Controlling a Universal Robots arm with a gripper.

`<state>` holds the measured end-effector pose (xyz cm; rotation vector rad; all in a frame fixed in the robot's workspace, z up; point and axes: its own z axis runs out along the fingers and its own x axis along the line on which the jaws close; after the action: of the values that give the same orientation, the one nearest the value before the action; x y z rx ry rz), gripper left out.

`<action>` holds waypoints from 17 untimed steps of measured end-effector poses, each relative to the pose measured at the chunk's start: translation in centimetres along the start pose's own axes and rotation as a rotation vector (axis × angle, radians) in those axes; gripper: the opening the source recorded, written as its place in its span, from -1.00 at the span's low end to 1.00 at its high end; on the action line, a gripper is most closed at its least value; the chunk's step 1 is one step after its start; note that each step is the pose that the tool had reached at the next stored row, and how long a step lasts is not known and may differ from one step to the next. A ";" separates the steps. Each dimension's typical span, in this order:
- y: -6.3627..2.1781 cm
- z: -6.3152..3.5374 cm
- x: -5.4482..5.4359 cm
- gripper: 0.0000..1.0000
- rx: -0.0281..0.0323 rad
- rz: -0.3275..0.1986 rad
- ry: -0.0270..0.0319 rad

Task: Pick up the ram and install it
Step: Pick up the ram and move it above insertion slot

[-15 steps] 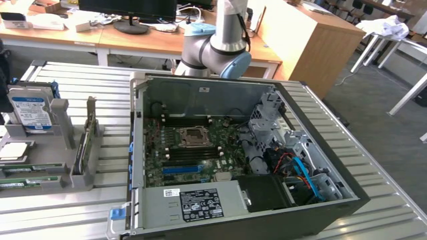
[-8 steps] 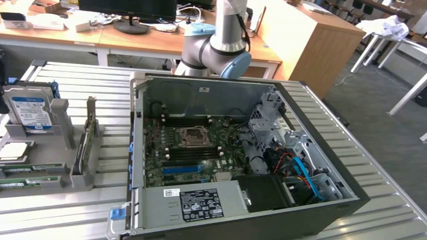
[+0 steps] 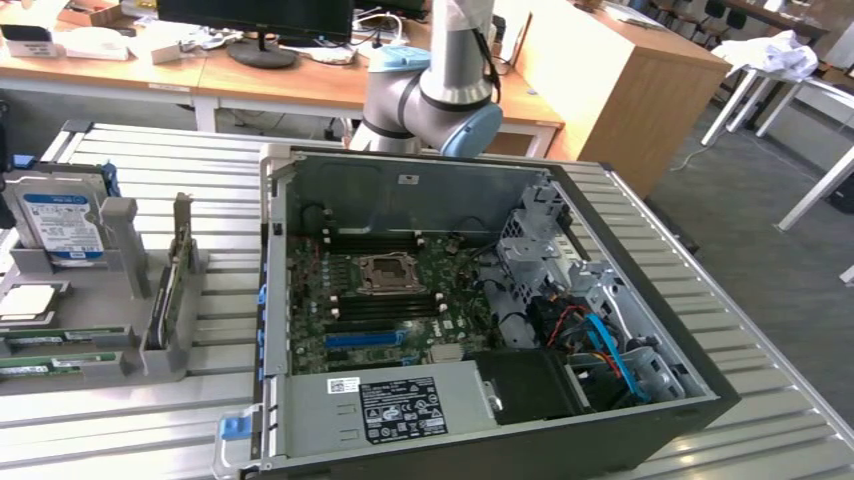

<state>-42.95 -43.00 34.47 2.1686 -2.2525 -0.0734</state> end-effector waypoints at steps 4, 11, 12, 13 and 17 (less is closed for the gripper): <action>0.00 -0.01 0.5 -0.25 0.0001 0.000 0.0000; -0.02 -0.03 1.2 -0.25 -0.0001 0.001 -0.0001; -0.03 -0.03 1.2 -0.25 -0.0001 0.001 -0.0001; -0.02 -0.02 1.2 -0.25 0.0000 0.001 -0.0001; -0.04 0.31 1.2 -0.25 -0.0001 0.001 0.0000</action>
<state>-42.98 -44.23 34.13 2.1677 -2.2532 -0.0736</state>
